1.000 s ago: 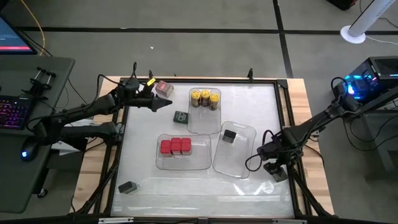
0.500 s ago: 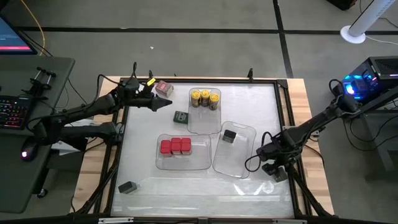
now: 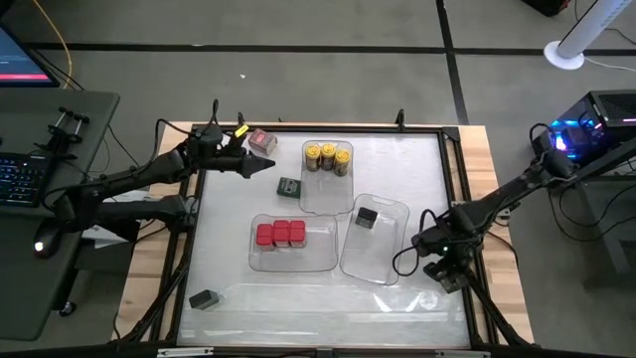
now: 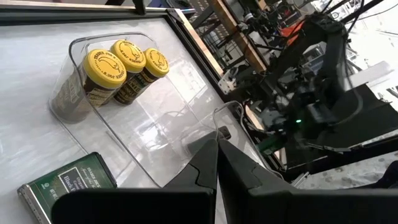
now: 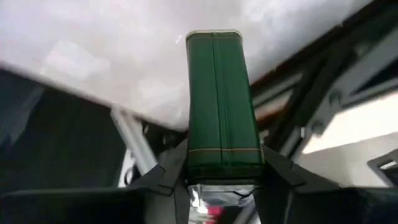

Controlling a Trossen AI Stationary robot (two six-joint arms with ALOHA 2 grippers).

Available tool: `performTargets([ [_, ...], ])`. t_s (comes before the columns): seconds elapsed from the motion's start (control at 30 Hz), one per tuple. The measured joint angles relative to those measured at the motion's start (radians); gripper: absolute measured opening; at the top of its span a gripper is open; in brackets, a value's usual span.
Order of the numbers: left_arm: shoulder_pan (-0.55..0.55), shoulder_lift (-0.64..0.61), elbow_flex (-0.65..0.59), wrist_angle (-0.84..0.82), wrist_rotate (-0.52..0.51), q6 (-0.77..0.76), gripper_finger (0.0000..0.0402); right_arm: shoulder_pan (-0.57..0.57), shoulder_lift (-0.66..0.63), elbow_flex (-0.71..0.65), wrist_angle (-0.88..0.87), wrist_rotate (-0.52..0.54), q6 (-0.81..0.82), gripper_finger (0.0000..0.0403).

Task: Sort spices by type
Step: Put the bottom right green seasoning can into the right transparent bin

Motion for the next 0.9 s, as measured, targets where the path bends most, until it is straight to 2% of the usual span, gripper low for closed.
performTargets([
  [0.13, 0.0, 0.0, 0.0, 0.0, -0.001, 0.001, 0.0, -0.028, -0.043, 0.151, -0.144, -0.004, -0.025, 0.012],
  [0.23, 0.0, 0.0, 0.0, 0.001, -0.004, 0.002, 0.0, -0.078, -0.056, 0.312, -0.27, 0.045, -0.029, 0.012],
  [0.33, 0.0, 0.0, 0.0, 0.001, -0.004, 0.002, 0.0, -0.145, -0.057, 0.489, -0.338, 0.165, -0.03, 0.012],
  [0.47, 0.0, 0.0, 0.0, 0.001, -0.01, 0.02, 0.0, -0.256, -0.038, 0.653, -0.275, 0.401, -0.058, 0.0119],
  [0.53, 0.0, 0.0, 0.0, 0.001, -0.011, 0.02, 0.0, -0.318, 0.004, 0.694, -0.221, 0.451, -0.126, 0.0119],
  [0.63, 0.0, 0.0, 0.0, 0.0, -0.011, 0.02, 0.0, -0.4, 0.122, 0.739, -0.186, 0.377, -0.305, 0.0119],
  [0.77, 0.0, 0.0, 0.0, 0.0, -0.01, 0.018, 0.0, -0.453, 0.356, 0.82, -0.256, 0.227, -0.601, 0.0119],
  [0.83, 0.0, 0.0, 0.0, 0.0, -0.01, 0.018, 0.0, -0.469, 0.469, 0.881, -0.326, 0.204, -0.77, 0.0119],
  [0.9, 0.0, 0.0, 0.0, 0.0, -0.01, 0.018, 0.0, -0.485, 0.584, 0.946, -0.432, 0.226, -0.924, 0.0119],
])
